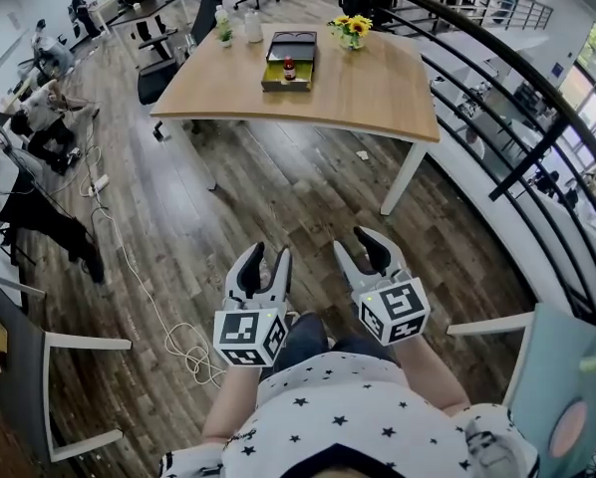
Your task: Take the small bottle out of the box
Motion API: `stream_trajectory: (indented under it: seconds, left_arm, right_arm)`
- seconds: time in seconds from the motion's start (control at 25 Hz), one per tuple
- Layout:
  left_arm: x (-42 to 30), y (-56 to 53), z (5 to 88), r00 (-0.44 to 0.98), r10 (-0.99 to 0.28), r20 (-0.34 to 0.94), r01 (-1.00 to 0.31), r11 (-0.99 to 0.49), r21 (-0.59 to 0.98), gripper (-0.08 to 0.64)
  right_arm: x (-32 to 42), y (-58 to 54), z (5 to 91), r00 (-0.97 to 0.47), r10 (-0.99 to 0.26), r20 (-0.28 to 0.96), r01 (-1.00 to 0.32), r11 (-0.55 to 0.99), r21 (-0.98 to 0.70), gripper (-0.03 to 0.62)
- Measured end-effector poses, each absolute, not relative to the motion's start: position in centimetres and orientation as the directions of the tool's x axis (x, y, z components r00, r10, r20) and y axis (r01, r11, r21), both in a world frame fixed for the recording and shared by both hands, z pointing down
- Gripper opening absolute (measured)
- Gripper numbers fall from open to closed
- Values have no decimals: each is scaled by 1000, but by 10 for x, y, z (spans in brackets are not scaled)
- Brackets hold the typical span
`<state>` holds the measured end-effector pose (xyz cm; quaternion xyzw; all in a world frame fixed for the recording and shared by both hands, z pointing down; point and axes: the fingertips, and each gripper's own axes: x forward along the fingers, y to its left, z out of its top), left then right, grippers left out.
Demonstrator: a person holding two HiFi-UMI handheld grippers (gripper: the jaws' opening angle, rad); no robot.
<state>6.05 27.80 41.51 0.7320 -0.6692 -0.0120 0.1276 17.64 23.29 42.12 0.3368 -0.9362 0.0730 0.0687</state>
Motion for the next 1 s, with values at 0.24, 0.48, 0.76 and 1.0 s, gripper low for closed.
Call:
stream_trajectory:
  seconds: [0.24, 0.48, 0.76, 1.0]
  left_arm:
    - [54, 271, 419, 93, -983, 157, -975, -58, 215, 179]
    - [41, 244, 418, 79, -986, 146, -975, -45, 219, 196]
    - [19, 190, 426, 89, -985, 151, -974, -55, 221, 204]
    - [-9, 135, 428, 100, -982, 162, -972, -62, 227, 219]
  right_arm:
    - [170, 222, 425, -771, -610, 184, -632, 769, -98, 190]
    - [156, 194, 428, -777, -603, 183, -625, 774, -106, 218]
    - [132, 140, 434, -771, -609, 186, -631, 769, -101, 229]
    - [104, 85, 432, -766, -613, 193, -637, 765, -95, 232]
